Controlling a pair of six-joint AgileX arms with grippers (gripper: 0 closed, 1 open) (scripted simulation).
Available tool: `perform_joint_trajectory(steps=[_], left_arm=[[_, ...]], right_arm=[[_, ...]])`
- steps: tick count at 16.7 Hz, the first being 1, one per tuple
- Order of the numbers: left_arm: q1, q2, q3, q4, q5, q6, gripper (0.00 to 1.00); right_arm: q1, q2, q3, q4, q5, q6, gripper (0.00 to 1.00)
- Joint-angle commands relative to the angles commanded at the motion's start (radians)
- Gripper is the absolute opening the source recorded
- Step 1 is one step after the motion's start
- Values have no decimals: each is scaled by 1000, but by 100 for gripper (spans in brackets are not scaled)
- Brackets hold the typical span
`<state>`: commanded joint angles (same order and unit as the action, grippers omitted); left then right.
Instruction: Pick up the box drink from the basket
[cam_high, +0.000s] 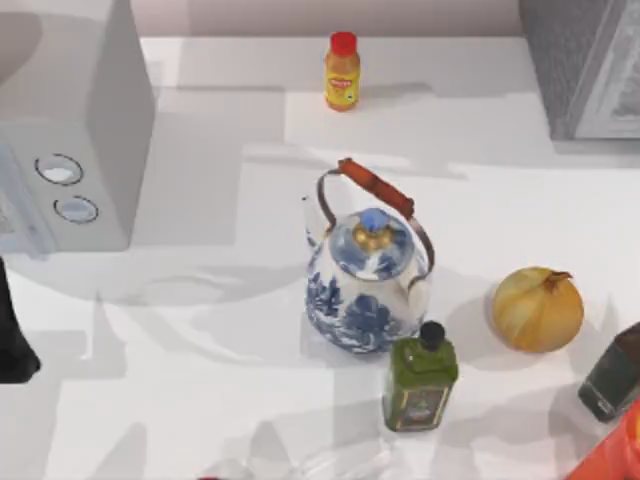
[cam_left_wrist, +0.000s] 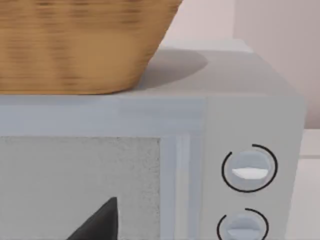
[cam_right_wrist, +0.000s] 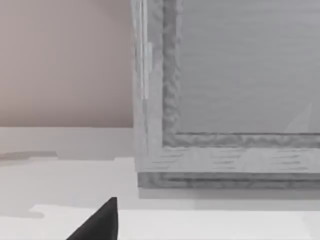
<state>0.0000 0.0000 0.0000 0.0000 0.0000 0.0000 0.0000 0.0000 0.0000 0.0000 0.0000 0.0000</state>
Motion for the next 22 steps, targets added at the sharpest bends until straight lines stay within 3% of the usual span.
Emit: perform_joint_trajectory(steps=[7, 18, 22], left_arm=[[63, 164, 127, 67, 71, 3, 100], [350, 1074, 690, 365, 370, 14, 100], [419, 1299, 832, 442, 445, 18, 100]], right_arm=[[0, 0, 0, 0, 0, 0, 100], [0, 0, 0, 0, 0, 0, 100], [0, 0, 0, 0, 0, 0, 100]])
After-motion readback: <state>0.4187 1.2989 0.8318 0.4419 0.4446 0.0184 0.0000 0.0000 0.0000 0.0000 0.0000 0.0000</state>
